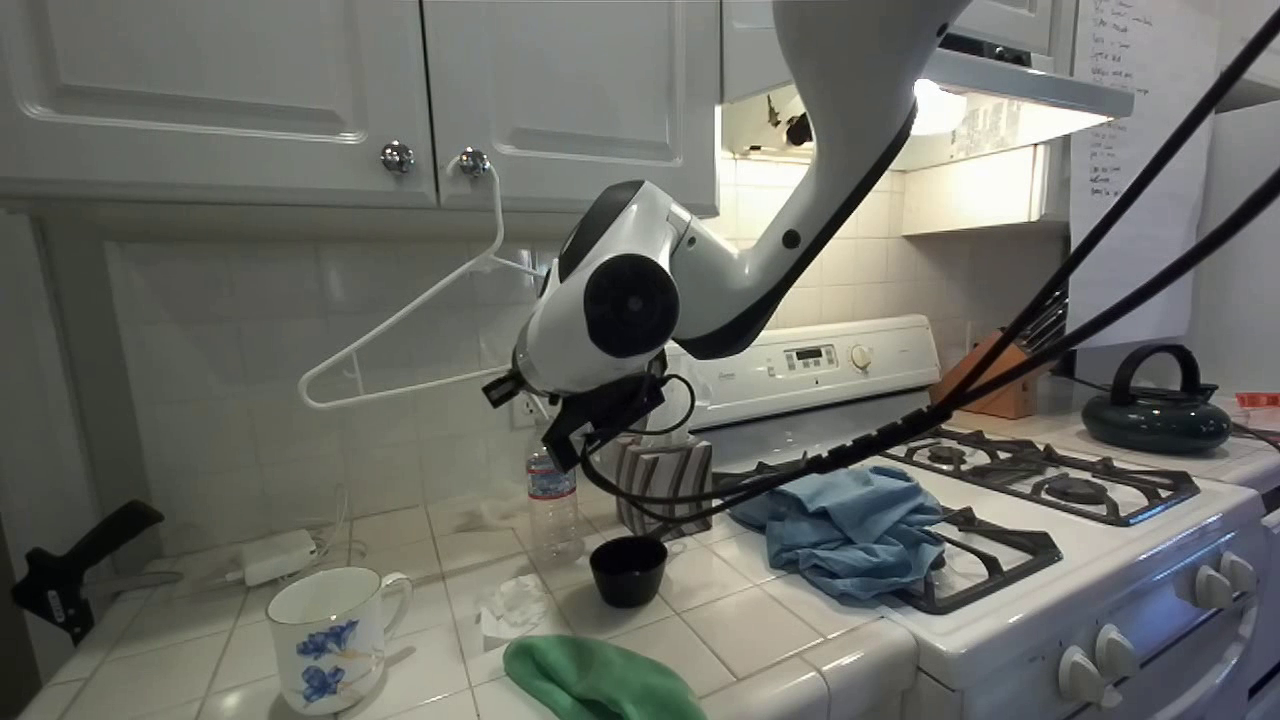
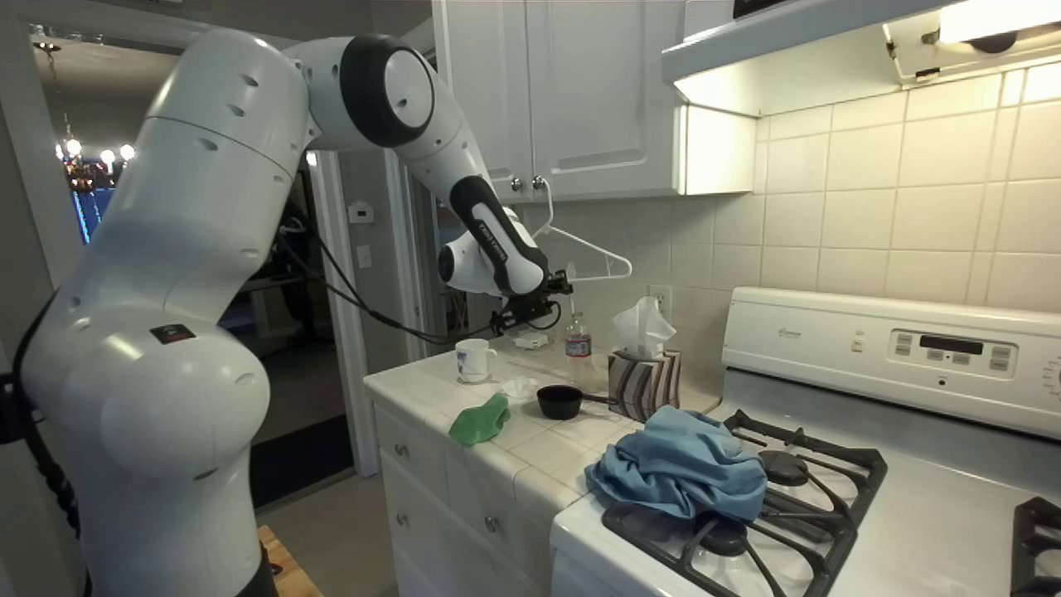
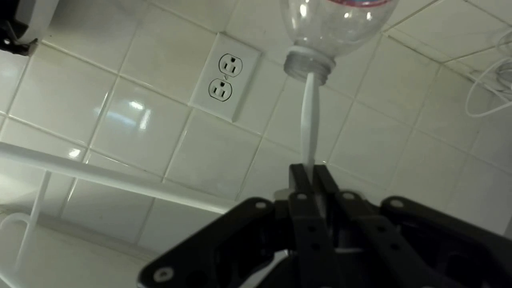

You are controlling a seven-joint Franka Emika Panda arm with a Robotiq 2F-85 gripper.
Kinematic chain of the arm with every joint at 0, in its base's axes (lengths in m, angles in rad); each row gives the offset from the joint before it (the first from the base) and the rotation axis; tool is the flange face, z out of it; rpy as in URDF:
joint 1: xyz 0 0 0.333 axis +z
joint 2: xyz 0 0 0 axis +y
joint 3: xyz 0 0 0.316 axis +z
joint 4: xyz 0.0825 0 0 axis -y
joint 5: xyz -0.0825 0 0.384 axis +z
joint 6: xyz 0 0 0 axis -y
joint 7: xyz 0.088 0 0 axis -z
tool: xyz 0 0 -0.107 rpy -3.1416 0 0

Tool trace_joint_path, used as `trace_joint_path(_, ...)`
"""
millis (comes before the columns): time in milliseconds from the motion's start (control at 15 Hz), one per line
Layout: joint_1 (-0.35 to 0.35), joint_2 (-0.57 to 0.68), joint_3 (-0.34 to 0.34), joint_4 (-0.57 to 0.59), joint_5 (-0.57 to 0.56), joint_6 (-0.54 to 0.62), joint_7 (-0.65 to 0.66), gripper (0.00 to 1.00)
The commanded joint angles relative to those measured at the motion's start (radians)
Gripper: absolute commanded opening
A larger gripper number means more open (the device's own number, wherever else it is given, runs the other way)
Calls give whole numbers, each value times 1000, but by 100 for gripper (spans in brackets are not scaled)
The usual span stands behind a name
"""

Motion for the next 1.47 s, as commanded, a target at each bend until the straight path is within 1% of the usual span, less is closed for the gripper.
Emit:
trace_joint_path(0,4,-16,-2,-14,-4,-16,-3,2)
trace_joint_path(733,-1,12,2,35,-29,2,9,2)
trace_joint_path(1400,-20,72,7,93,-89,20,41,2)
